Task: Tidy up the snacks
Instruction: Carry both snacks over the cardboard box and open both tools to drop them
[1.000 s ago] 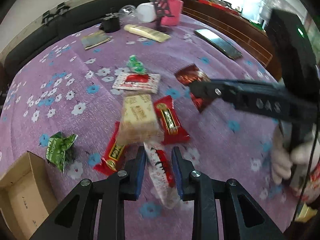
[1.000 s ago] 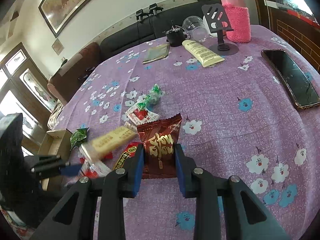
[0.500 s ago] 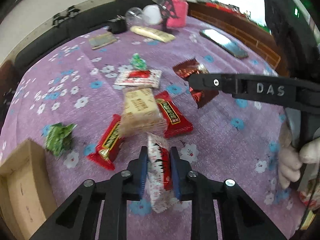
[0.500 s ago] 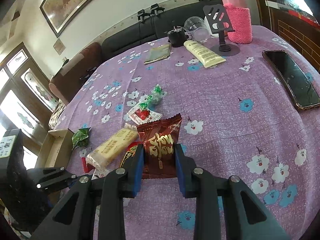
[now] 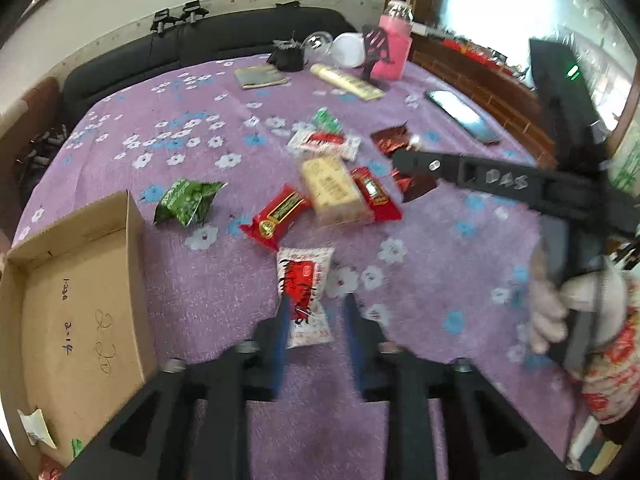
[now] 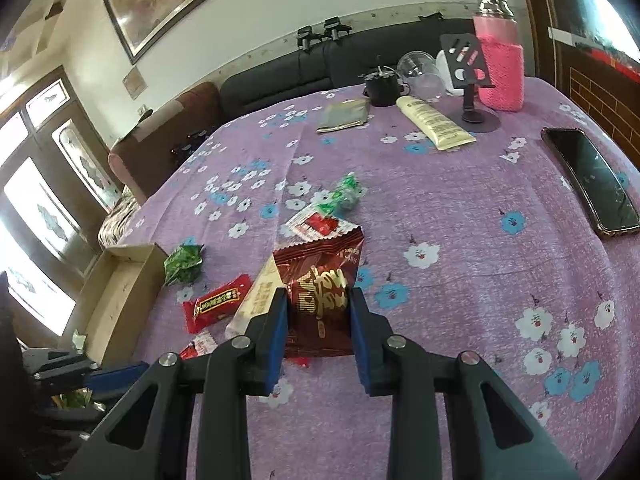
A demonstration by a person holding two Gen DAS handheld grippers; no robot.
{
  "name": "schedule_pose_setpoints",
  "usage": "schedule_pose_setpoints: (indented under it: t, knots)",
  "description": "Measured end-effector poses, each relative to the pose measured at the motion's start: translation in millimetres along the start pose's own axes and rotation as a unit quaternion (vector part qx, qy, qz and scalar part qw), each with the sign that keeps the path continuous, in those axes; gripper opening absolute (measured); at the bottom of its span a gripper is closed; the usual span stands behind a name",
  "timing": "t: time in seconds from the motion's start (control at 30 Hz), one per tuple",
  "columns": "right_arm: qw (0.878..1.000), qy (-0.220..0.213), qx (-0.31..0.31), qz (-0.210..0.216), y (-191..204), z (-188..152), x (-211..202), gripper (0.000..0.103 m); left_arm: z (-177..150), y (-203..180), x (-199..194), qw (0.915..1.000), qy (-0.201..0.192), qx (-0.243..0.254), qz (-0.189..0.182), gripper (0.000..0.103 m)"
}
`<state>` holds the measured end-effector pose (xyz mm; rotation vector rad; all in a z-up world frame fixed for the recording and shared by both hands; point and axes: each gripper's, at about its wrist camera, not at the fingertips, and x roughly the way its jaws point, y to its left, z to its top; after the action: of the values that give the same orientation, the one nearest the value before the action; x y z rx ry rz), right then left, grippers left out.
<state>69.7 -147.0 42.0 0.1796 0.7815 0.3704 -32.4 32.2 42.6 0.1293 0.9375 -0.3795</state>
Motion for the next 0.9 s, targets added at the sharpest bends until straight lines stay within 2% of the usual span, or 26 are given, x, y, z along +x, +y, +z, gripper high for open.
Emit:
schedule_pose_setpoints:
  t: [0.03, 0.07, 0.13, 0.2, 0.23, 0.27, 0.4, 0.57, 0.63, 0.73, 0.83, 0.9]
  knots:
    - [1.0, 0.0, -0.002, 0.002, 0.8, -0.5, -0.2, 0.028, -0.7, -3.7, 5.3, 0.9998, 0.001, 0.01, 0.018, 0.061]
    - [1.0, 0.0, -0.003, 0.004, 1.4, -0.6, -0.3, 0.028, -0.6, -8.2, 11.8, 0.9992, 0.005, 0.023, 0.032, 0.067]
    - [1.0, 0.001, -0.003, 0.009, 1.1, -0.3, -0.4, 0.028, 2.1, -16.2, 22.0, 0.9978, 0.013, 0.044, 0.047, 0.067]
    - [1.0, 0.002, 0.0, 0.013, -0.4, -0.1, 0.2, 0.028, 4.0, -22.8, 31.3, 0.9963, 0.028, 0.058, 0.057, 0.058]
    - [1.0, 0.002, 0.001, 0.015, -0.8, 0.0, 0.0, 0.028, 6.0, -22.9, 31.8, 0.9975, 0.026, 0.047, 0.045, 0.029]
    - [1.0, 0.002, 0.001, 0.017, -1.1, 0.1, -0.4, 0.028, 8.1, -22.4, 32.5, 0.9984, 0.031, 0.037, 0.031, 0.023]
    - [1.0, -0.001, -0.001, 0.024, 1.1, 0.1, -3.0, 0.028, 6.1, -23.6, 21.2, 0.9993, 0.013, 0.024, 0.026, 0.022]
    - [0.999, -0.008, -0.009, 0.036, 16.9, 0.2, -12.5, 0.028, -8.1, 3.3, -28.5, 0.9983, -0.034, -0.048, 0.001, 0.022]
    - [0.998, -0.006, -0.023, 0.063, 39.7, 1.7, -19.3, 0.028, -21.0, 26.4, -59.8, 0.9946, -0.062, -0.079, 0.025, 0.022]
    - [0.99, 0.016, -0.071, 0.12, 99.9, 1.5, -20.5, 0.029, -42.9, 66.8, -93.0, 0.9855, -0.087, -0.133, 0.06, 0.023]
    - [0.975, 0.047, -0.13, 0.175, 177.5, -3.2, -6.4, 0.029, -72.8, 118.1, -113.8, 0.9695, -0.095, -0.206, 0.093, 0.023]
    - [0.965, 0.067, -0.157, 0.2, 220.4, -14.0, 8.2, 0.029, -86.3, 143.3, -120.7, 0.9596, -0.097, -0.238, 0.116, 0.023]
